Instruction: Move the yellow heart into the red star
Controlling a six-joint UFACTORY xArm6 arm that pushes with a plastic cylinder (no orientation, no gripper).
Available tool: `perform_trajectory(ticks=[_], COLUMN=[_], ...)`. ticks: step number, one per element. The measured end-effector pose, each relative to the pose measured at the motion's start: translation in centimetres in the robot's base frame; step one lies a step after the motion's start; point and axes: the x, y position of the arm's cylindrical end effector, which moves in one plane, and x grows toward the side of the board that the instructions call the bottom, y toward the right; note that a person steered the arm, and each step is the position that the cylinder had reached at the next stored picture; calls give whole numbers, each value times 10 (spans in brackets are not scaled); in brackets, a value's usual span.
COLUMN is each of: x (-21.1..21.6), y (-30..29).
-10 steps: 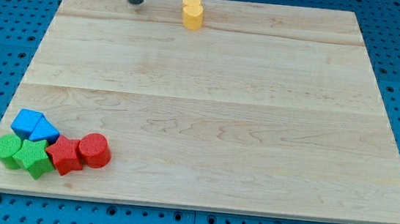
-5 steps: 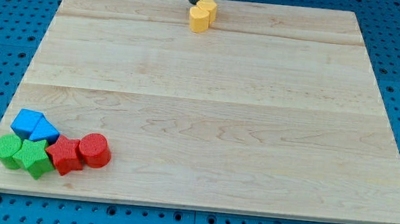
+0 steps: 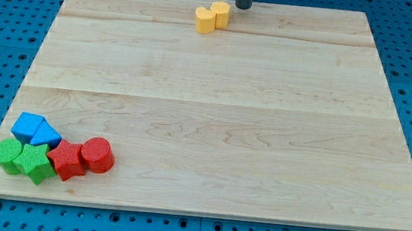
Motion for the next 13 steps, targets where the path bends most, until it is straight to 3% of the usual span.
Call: perform_trajectory(ticks=[2,5,6,10,13], x=[6,75,82,44,97], y=[-7,-93,-122,-145,-156])
